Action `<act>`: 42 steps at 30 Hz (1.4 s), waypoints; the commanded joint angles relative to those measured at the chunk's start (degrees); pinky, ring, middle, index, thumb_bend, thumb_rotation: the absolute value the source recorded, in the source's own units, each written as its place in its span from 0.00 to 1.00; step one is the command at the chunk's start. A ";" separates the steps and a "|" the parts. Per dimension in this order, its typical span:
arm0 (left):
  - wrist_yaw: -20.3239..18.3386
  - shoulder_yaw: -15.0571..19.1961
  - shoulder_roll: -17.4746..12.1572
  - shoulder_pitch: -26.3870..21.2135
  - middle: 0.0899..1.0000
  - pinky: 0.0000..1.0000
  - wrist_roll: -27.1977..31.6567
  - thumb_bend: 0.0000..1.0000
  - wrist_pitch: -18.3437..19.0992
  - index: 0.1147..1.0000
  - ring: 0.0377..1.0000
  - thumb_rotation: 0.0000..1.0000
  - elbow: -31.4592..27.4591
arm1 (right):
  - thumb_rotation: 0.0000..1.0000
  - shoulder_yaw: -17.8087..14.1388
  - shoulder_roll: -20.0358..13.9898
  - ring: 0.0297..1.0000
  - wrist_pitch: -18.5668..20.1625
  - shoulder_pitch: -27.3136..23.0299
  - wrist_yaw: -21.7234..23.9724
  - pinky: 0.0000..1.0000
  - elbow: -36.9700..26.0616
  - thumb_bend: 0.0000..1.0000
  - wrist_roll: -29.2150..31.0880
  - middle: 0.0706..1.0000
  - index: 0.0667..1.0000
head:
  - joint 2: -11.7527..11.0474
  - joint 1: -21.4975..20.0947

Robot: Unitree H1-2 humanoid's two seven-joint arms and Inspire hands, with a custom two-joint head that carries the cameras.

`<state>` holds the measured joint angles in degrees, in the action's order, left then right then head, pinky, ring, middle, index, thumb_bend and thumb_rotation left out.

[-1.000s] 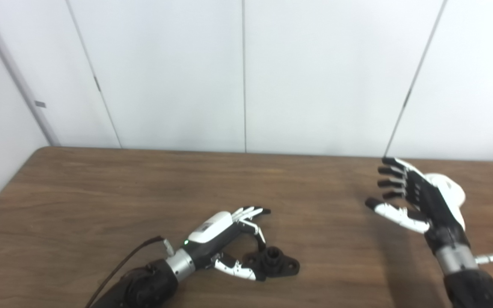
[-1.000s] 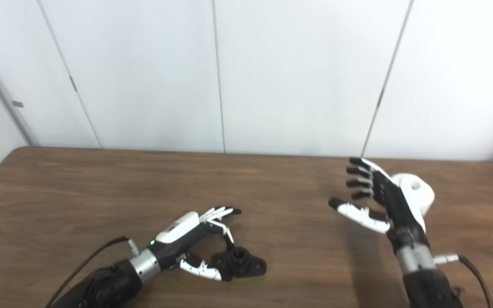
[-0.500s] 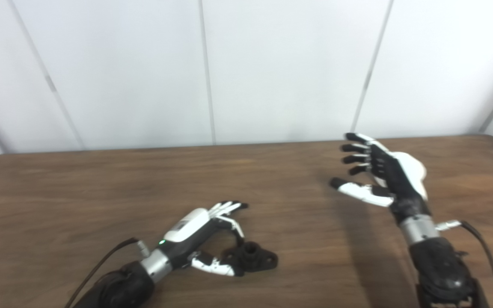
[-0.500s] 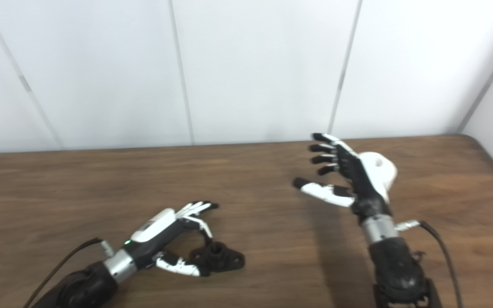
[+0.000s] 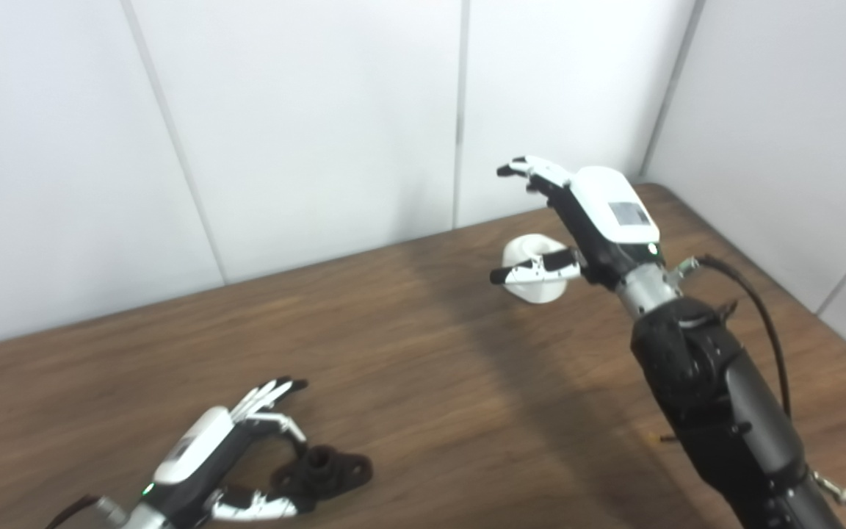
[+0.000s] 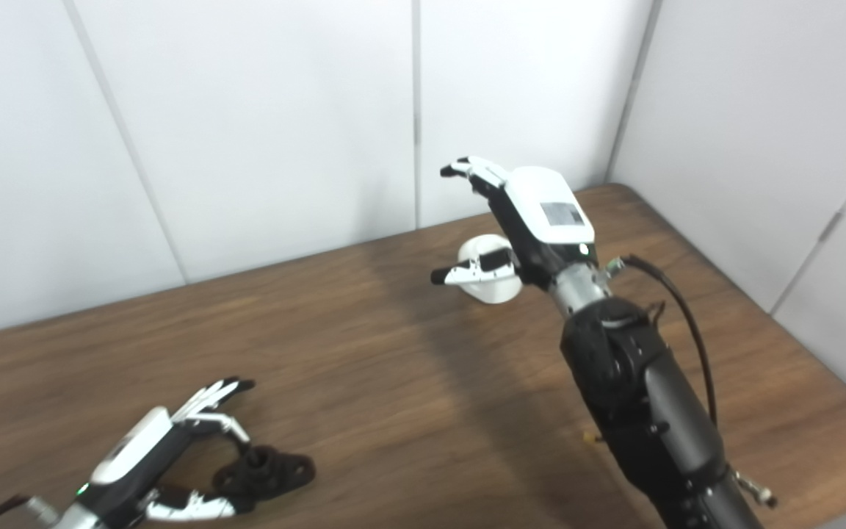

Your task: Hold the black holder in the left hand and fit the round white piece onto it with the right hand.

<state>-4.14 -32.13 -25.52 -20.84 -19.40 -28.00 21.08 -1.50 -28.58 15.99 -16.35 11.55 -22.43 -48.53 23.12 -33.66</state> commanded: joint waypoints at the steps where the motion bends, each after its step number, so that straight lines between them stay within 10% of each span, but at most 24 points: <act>1: -1.87 -2.80 -3.32 4.00 0.95 1.00 -1.36 0.52 1.08 0.42 1.00 0.06 6.73 | 0.35 -2.17 -2.99 0.89 1.84 -2.97 1.43 0.75 -2.46 0.77 -2.05 0.93 0.80 | -0.28 -0.60; 19: 2.71 -8.53 -4.51 2.69 0.95 1.00 1.43 0.52 1.08 0.41 1.00 0.06 9.04 | 0.55 -4.68 -6.19 0.99 10.80 -4.89 13.38 0.80 1.36 0.96 -7.48 1.00 0.85 | -2.32 -2.99; 42: 3.26 -8.98 -4.74 2.23 0.96 1.00 2.46 0.52 1.07 0.41 1.00 0.06 9.82 | 0.84 -6.62 5.06 0.97 10.88 -6.42 12.10 0.82 11.11 1.00 -11.31 1.00 0.91 | -1.77 -2.70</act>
<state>0.78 -39.05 -27.53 -23.60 -15.60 -28.04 22.92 -7.26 -22.52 26.61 -19.40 26.74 -10.85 -59.83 21.36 -36.30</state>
